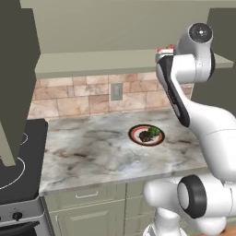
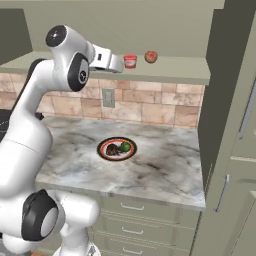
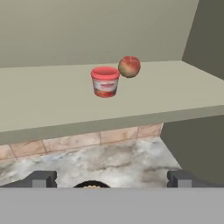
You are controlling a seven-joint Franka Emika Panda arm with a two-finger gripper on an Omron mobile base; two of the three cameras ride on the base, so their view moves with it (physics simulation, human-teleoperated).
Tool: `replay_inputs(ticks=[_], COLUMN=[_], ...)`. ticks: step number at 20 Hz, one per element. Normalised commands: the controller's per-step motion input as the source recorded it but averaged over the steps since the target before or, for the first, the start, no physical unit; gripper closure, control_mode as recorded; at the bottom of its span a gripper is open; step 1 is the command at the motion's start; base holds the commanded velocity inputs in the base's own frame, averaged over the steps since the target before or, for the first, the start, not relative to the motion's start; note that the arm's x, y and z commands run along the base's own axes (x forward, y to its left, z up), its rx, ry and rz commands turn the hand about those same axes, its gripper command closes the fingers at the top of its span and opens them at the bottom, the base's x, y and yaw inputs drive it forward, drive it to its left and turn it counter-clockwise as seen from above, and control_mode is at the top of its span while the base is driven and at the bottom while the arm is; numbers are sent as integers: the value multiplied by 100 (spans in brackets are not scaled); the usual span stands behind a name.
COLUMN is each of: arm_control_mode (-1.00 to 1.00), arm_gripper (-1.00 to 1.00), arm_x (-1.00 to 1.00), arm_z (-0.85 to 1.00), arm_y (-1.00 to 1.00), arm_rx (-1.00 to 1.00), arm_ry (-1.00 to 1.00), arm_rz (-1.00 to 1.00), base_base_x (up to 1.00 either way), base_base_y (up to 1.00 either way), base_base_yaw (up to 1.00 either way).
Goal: Pick the avocado and bread from the counter and place them on the plate. Then pick the jam from the cabinet and place it next to the plate. Lastly close the cabinet door.
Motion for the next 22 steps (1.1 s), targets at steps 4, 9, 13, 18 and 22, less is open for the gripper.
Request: replay_inputs(ticks=[4,9,13,18,22], arm_control_mode=[-100,-100,-100,-100,-100], arm_gripper=[-100,-100,-100,-100,-100], arm_x=[16,17,20,20,20], arm_z=[-9,-3,-2,-2,-4], arm_y=[0,0,0,0,0], arm_rx=[0,0,0,0,0], arm_ry=[3,0,1,0,2], arm_rz=[0,0,0,0,0], base_base_x=[0,0,0,0,0], base_base_y=[0,0,0,0,0], base_base_yaw=[0,0,0,0,0])
